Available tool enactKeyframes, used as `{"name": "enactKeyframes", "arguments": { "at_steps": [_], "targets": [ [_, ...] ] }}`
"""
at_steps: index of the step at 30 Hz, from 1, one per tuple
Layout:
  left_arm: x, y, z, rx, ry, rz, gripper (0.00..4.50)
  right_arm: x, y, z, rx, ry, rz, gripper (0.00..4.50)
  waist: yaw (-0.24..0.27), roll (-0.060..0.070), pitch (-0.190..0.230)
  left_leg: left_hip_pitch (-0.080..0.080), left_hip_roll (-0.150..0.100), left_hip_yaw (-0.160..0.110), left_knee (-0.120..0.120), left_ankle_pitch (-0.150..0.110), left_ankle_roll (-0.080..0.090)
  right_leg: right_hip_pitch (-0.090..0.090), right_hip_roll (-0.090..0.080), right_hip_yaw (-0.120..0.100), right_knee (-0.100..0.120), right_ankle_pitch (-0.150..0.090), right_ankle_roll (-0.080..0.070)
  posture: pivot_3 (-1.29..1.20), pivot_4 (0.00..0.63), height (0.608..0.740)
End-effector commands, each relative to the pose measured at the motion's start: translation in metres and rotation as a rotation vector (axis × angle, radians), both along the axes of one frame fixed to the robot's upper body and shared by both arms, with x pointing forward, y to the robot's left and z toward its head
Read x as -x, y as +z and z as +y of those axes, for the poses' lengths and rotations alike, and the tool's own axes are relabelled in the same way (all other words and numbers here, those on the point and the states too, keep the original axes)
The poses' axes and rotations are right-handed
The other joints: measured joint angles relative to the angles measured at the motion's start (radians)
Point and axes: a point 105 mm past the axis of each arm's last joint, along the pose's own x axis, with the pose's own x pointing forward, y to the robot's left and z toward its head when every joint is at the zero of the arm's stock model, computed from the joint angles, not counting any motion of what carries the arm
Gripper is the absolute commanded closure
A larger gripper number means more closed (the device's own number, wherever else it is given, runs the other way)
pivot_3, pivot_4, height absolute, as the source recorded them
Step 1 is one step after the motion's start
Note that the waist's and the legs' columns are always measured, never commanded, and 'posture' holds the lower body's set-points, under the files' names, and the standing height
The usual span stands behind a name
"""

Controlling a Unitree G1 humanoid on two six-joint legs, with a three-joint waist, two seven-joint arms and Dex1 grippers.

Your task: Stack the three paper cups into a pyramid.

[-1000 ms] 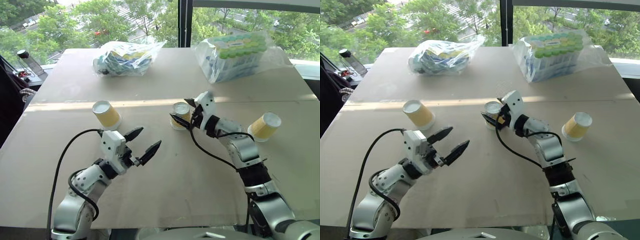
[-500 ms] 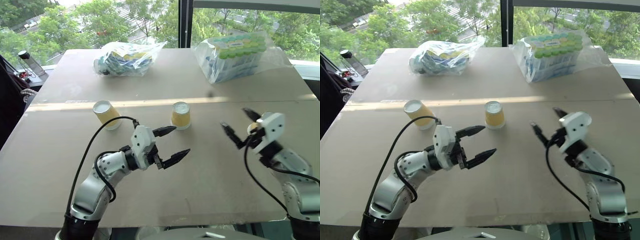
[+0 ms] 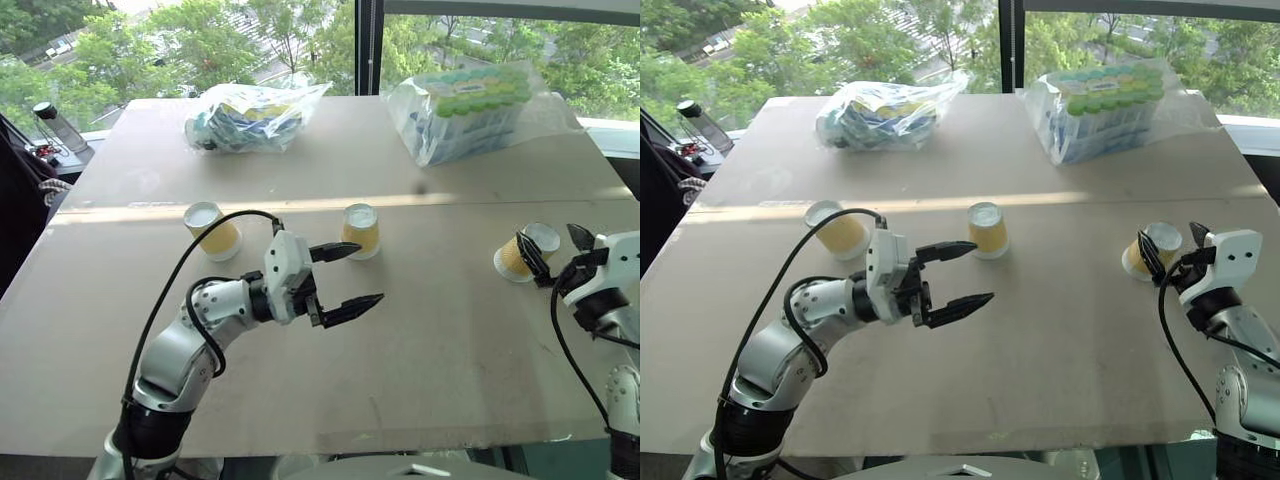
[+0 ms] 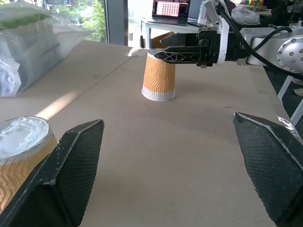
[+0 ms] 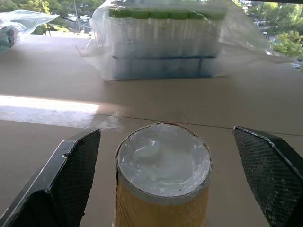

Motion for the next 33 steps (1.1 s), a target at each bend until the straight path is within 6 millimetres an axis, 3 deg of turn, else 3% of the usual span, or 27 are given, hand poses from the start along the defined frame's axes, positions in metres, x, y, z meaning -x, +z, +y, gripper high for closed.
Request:
{"name": "enactKeyframes", "arguments": {
  "at_steps": [1,10,13,16,17,24,29,33],
  "targets": [
    [0.000,0.004,0.002,-0.001,-0.003,-0.022,0.00,0.000,0.007,-0.005,-0.031,-0.012,-0.028,0.08,0.002,0.000,0.000,0.000,0.000,0.000,0.000,0.000,0.000,0.000,0.000,0.000,0.000,0.000,0.000,0.00,0.150,0.740],
    [0.001,0.004,0.002,0.021,0.018,-0.019,0.00,-0.001,-0.005,-0.005,-0.073,-0.013,0.012,0.08,0.003,0.000,0.000,0.000,0.000,0.000,0.000,0.000,0.000,0.000,0.000,0.000,0.000,0.000,0.000,0.00,0.150,0.740],
    [-0.001,0.003,0.004,0.018,0.025,-0.019,0.00,-0.001,-0.006,-0.004,-0.072,-0.006,0.017,0.82,0.002,0.000,0.000,0.000,0.000,0.000,0.000,0.000,0.000,0.000,0.000,0.000,0.000,0.000,0.000,0.00,0.150,0.740],
    [0.000,0.002,0.006,0.012,0.028,-0.019,0.00,-0.001,-0.009,-0.002,-0.072,0.001,0.027,2.28,0.002,0.000,0.000,0.000,0.000,0.000,0.000,0.000,0.000,0.000,0.000,0.000,0.000,0.000,0.000,0.00,0.150,0.740],
    [0.000,0.002,0.006,0.012,0.029,-0.019,0.00,-0.001,-0.010,-0.001,-0.068,0.005,0.033,2.39,0.002,0.000,0.000,0.000,0.000,0.000,0.000,0.000,0.000,0.000,0.000,0.000,0.000,0.000,0.000,0.00,0.150,0.740],
    [0.001,0.002,0.007,0.016,0.050,-0.020,0.00,-0.005,-0.006,0.007,-0.013,0.041,0.019,2.39,0.001,0.000,0.000,0.000,0.000,0.000,0.000,0.000,0.000,0.000,0.000,0.000,0.000,0.000,0.000,0.00,0.150,0.740],
    [-0.001,0.002,0.012,0.058,0.184,-0.028,0.00,-0.020,0.014,0.043,-0.013,0.170,-0.035,2.39,-0.005,0.000,0.000,0.001,0.000,0.002,0.000,0.000,0.000,0.000,0.000,0.000,0.001,0.000,0.000,0.00,0.150,0.740],
    [-0.001,-0.006,0.021,0.058,0.323,-0.035,0.00,-0.035,0.017,0.080,-0.029,0.288,-0.035,2.39,0.001,0.000,0.000,0.000,0.001,0.001,0.000,0.000,0.000,-0.001,0.000,0.001,0.000,0.000,0.000,0.00,0.150,0.740]
  ]
}}
